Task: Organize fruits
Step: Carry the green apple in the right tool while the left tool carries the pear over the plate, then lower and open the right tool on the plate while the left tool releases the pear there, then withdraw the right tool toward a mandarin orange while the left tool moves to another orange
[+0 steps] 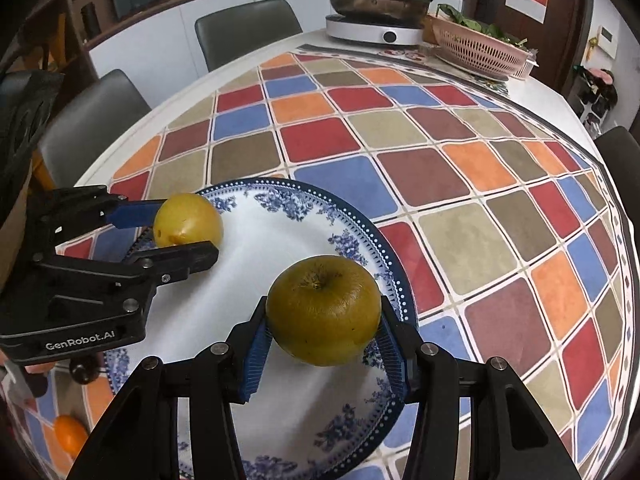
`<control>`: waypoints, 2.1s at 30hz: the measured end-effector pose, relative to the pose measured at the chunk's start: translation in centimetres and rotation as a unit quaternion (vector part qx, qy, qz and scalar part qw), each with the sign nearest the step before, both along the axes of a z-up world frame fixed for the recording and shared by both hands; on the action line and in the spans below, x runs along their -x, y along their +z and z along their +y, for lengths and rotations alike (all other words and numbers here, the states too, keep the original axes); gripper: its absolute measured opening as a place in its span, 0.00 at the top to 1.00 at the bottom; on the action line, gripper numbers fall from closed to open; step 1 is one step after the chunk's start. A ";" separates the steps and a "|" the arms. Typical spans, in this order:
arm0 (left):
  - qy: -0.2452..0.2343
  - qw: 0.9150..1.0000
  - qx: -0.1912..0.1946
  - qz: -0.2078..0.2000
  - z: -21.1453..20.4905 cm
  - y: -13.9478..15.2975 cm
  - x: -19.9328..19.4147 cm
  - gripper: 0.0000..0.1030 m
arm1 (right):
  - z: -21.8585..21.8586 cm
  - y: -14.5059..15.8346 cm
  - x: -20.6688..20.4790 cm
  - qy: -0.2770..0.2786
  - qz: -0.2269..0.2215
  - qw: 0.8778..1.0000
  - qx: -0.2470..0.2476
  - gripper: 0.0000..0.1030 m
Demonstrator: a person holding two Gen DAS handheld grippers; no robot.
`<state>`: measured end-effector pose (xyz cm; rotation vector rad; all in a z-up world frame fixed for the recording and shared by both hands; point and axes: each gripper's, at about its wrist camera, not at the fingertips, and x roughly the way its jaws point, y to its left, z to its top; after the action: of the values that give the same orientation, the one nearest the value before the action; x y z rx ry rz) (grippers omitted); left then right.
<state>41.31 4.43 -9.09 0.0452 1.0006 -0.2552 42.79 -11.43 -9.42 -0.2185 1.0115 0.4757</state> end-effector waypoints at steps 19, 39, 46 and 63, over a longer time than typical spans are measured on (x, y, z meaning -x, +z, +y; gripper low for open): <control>0.019 0.999 -0.030 -0.036 0.6 3.6 3.0 0.40 | -0.3 1.3 1.0 -0.019 -0.021 1.000 -0.002 0.37; 0.011 0.990 -0.025 -0.141 -0.2 12.8 19.0 0.29 | -2.9 10.5 15.1 -0.053 -0.111 0.992 -0.028 0.37; 0.009 0.988 -0.018 -0.153 -0.1 13.5 23.3 0.26 | -3.7 11.8 19.7 -0.078 -0.119 0.989 -0.032 0.37; -0.011 0.990 -0.024 -0.141 1.8 10.4 29.8 0.22 | -3.0 9.8 27.8 -0.120 -0.093 0.988 -0.014 0.37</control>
<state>11.48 6.23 1.31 0.1326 0.7249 -0.2369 14.99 -14.45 0.37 -0.1121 0.8358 0.2456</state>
